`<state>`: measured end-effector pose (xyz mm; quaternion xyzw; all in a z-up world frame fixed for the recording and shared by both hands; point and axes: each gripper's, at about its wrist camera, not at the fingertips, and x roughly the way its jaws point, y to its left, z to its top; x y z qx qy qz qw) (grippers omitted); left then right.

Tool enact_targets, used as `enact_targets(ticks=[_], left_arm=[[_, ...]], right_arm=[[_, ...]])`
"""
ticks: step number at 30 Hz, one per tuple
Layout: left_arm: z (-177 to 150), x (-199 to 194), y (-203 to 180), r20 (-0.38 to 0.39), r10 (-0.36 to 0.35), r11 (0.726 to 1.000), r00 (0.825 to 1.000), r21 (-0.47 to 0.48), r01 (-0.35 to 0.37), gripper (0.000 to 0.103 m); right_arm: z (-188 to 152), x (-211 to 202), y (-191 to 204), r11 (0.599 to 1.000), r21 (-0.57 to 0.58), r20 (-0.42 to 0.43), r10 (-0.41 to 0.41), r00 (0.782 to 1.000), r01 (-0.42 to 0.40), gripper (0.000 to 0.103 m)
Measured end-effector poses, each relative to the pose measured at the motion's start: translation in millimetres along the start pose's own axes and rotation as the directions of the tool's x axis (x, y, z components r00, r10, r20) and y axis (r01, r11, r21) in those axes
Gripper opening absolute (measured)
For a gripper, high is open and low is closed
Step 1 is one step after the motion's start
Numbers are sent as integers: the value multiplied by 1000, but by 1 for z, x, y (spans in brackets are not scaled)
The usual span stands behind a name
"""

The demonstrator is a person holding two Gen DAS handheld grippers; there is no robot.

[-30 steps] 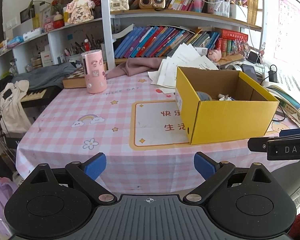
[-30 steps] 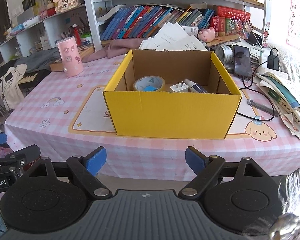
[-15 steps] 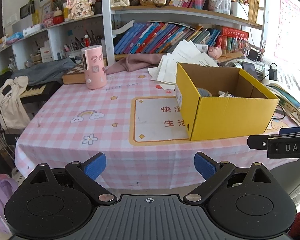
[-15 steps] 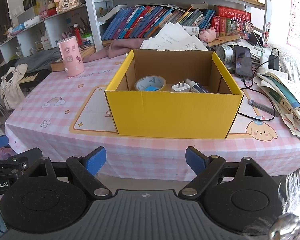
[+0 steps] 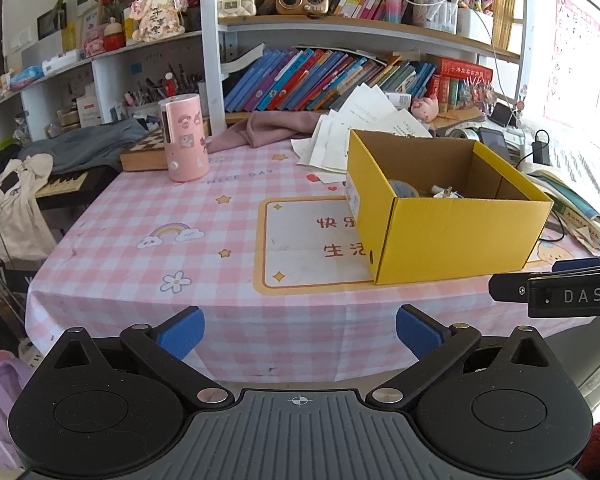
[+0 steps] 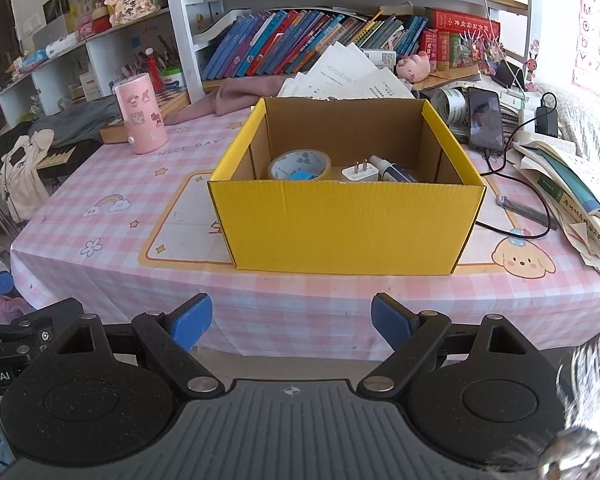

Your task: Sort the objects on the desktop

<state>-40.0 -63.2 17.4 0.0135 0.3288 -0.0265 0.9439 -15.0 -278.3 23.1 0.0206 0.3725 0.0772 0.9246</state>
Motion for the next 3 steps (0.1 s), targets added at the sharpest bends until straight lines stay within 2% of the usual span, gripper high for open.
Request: enact_targets(ticks=[3], left_arm=[[0, 0, -1, 2, -1, 1000, 1000, 9, 1, 103]], right_arm=[[0, 1, 2, 1000, 6, -4, -1, 1000, 1, 86]])
